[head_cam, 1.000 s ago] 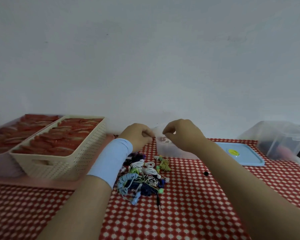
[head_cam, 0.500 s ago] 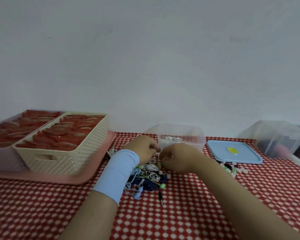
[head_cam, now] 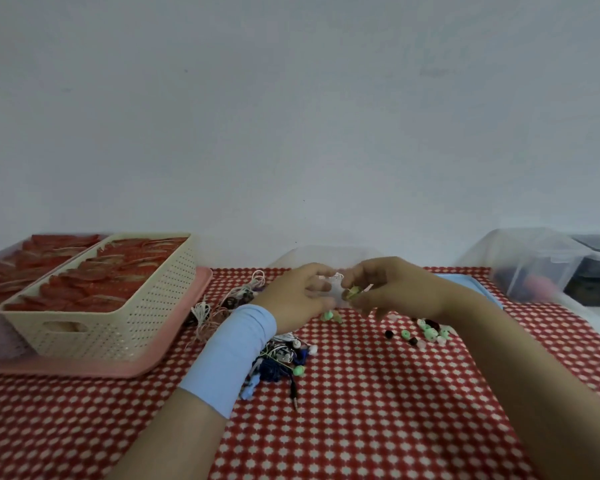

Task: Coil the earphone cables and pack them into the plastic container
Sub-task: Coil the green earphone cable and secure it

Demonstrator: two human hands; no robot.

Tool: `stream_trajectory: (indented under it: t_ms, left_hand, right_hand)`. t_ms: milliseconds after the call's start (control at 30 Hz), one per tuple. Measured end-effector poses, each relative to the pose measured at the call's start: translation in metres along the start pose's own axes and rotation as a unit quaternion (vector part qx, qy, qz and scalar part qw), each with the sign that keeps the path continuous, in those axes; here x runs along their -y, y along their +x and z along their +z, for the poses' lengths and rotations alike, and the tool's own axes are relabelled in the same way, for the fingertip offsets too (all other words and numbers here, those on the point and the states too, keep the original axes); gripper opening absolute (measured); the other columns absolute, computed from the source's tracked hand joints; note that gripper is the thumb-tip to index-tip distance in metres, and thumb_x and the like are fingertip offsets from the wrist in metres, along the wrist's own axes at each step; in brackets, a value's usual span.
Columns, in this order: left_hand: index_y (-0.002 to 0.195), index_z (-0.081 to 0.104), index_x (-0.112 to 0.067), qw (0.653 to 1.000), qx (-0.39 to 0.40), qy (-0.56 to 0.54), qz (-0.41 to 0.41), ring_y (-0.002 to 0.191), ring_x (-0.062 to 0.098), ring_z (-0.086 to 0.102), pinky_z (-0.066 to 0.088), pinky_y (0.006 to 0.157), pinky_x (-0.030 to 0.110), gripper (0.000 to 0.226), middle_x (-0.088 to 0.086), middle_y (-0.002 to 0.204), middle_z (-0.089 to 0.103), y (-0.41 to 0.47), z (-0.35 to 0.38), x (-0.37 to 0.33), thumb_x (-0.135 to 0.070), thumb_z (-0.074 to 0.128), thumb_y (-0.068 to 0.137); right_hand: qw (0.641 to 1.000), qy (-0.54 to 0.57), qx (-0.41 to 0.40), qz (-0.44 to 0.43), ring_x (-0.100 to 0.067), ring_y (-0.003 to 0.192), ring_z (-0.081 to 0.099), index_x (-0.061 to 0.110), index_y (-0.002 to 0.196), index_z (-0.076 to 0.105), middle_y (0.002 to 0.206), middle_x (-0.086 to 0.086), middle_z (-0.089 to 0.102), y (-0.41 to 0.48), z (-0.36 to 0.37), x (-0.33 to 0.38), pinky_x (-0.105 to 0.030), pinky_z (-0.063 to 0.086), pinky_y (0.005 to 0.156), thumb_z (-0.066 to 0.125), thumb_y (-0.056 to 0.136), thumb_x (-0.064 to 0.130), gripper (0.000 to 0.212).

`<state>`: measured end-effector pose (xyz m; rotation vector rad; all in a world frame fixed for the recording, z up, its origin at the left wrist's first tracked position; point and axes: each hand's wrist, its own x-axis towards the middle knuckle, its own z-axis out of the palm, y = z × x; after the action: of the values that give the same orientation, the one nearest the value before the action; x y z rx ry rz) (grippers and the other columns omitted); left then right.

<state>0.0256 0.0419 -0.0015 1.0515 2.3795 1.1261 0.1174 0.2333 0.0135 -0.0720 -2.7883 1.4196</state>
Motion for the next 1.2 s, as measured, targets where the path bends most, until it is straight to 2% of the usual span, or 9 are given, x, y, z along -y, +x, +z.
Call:
stream_trajectory:
  t_ms: [133,267,400,500,633,700,867,1067,1200]
  left_hand:
    - [0.129,0.058,-0.032,0.994,0.083,0.067,-0.012,0.109,0.009,0.063,0.046,0.103,0.035,0.047,-0.009,0.119,0.068,0.014,0.022,-0.013,-0.026,0.073,0.085]
    - [0.116,0.070,-0.026,0.971,0.130,0.201,-0.010,0.105,0.011,0.062,0.046,0.094,0.028,0.025,-0.007,0.117,0.069,0.026,0.034,-0.022,-0.022,0.064,0.091]
    - [0.117,0.070,-0.031,0.971,0.110,0.209,-0.027,0.111,0.009,0.061,0.044,0.105,0.028,0.027,-0.012,0.125,0.066,0.035,0.043,-0.019,-0.022,0.057,0.097]
    - [0.116,0.071,-0.031,0.970,0.067,0.229,-0.037,0.113,0.013,0.061,0.045,0.105,0.031,0.029,-0.010,0.128,0.065,0.039,0.045,-0.014,-0.017,0.056,0.096]
    - [0.113,0.072,-0.020,0.969,0.047,0.236,-0.054,0.103,0.016,0.064,0.049,0.094,0.028,0.023,-0.003,0.119,0.068,0.036,0.046,-0.009,-0.024,0.060,0.095]
    - [0.104,0.076,-0.015,0.971,0.040,0.227,-0.057,0.094,0.016,0.067,0.052,0.088,0.028,0.022,0.000,0.108,0.073,0.035,0.049,-0.006,-0.027,0.060,0.095]
    - [0.092,0.079,-0.018,0.978,0.034,0.198,-0.048,0.089,0.010,0.066,0.051,0.087,0.025,0.011,-0.006,0.099,0.074,0.037,0.053,0.000,-0.025,0.072,0.087]
    - [0.092,0.070,-0.020,0.995,0.032,0.087,-0.023,0.068,0.011,0.070,0.050,0.060,0.020,0.006,-0.007,0.084,0.074,0.033,0.045,-0.002,-0.021,0.065,0.091]
    - [0.102,0.074,-0.022,1.000,0.027,-0.007,0.002,0.066,0.008,0.067,0.056,0.066,0.023,0.016,-0.003,0.082,0.075,0.031,0.041,-0.003,-0.025,0.060,0.096]
  right_hand:
    - [0.998,-0.031,0.042,0.020,-0.013,0.078,0.071,0.024,0.108,0.074,0.096,-0.001,0.078,-0.011,-0.022,-0.014,-0.027,0.057,0.069,0.072,0.092,0.013,0.020]
    - [0.990,-0.057,0.124,0.046,-0.014,0.081,0.075,0.023,0.122,0.072,0.102,0.007,0.079,-0.021,-0.033,-0.017,-0.030,0.058,0.067,0.069,0.096,0.014,0.028]
    - [0.989,-0.125,0.039,0.063,-0.007,0.062,0.068,0.027,0.099,0.079,0.081,0.013,0.077,-0.027,-0.054,-0.024,-0.025,0.052,0.056,0.071,0.093,0.016,0.015]
    - [0.981,-0.175,0.006,0.082,-0.007,0.060,0.067,0.029,0.089,0.081,0.079,0.017,0.077,-0.024,-0.059,-0.033,-0.029,0.060,0.067,0.076,0.088,0.012,0.018]
    - [0.968,-0.227,0.019,0.107,-0.004,0.067,0.070,0.029,0.090,0.083,0.080,0.018,0.077,-0.014,-0.042,-0.044,-0.022,0.059,0.066,0.079,0.086,0.019,0.012]
    - [0.955,-0.268,0.024,0.122,-0.005,0.072,0.071,0.028,0.087,0.083,0.080,0.015,0.077,-0.008,-0.033,-0.048,-0.026,0.061,0.071,0.080,0.084,0.027,0.005]
    - [0.937,-0.313,0.028,0.155,-0.006,0.085,0.070,0.027,0.085,0.082,0.085,0.015,0.077,-0.002,-0.020,-0.052,-0.036,0.059,0.089,0.086,0.076,0.039,0.015]
    - [0.970,-0.214,0.001,0.113,-0.013,0.060,0.074,0.021,0.086,0.076,0.077,0.005,0.076,-0.010,-0.022,-0.038,-0.023,0.059,0.062,0.073,0.089,0.012,0.010]
    - [0.985,-0.138,-0.049,0.085,-0.013,0.055,0.069,0.022,0.091,0.073,0.074,0.003,0.075,-0.009,-0.018,-0.032,-0.018,0.047,0.048,0.064,0.089,0.002,0.021]
